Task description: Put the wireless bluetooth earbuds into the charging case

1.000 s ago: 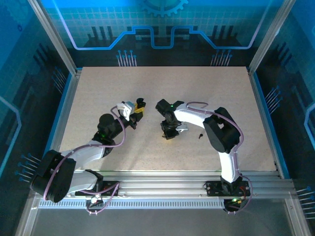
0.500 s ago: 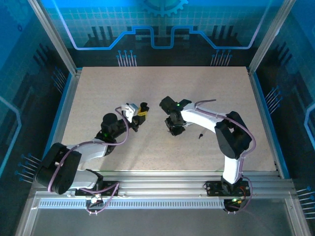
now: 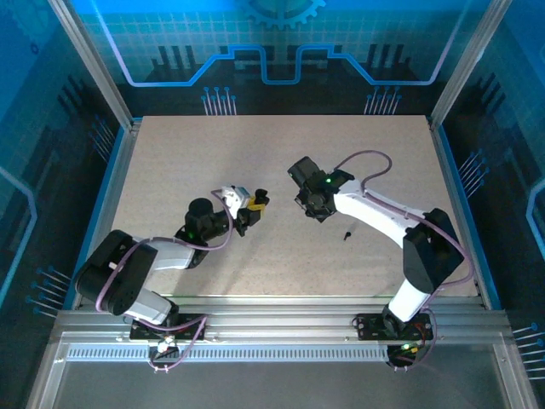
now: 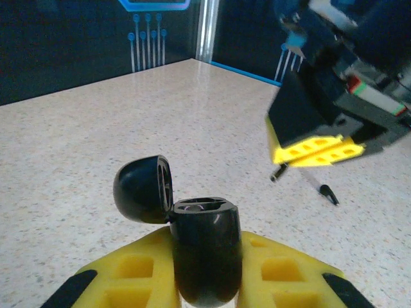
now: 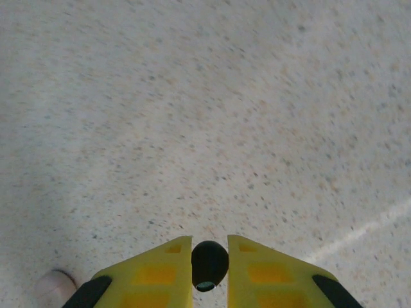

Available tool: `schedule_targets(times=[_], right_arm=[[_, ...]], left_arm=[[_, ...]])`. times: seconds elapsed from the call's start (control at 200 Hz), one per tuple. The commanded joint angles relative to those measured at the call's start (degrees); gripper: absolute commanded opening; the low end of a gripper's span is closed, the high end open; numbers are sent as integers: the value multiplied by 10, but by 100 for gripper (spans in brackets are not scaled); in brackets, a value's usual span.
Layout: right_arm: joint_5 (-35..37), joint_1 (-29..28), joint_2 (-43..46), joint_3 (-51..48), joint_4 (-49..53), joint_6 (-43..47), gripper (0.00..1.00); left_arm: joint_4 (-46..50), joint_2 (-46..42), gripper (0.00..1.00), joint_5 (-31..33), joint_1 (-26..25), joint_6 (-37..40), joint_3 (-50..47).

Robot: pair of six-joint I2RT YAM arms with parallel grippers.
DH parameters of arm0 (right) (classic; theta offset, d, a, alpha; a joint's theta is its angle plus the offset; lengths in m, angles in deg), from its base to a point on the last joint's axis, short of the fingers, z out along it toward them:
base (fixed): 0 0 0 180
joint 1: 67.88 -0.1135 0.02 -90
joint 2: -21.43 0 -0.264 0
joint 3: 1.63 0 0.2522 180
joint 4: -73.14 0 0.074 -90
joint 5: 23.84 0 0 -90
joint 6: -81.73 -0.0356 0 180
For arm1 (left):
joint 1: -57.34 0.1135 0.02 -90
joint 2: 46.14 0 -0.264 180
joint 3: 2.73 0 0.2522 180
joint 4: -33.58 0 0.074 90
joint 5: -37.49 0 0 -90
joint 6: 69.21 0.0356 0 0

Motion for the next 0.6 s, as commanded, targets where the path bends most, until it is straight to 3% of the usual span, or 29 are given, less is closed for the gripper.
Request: schedule_targets(times=[0.0,0.275,0.595], right_arm=[[50,6,26,-19,-46,100,17],[90,5,92,-60,-136,230,16],[39,-20,141,-94,-223,328,17]], left_arm=[[-52,17,16,-24,-11,0,9],[-88,49,16,-35,-31,4,16],[-183,96,15,-28,-54,9,14]])
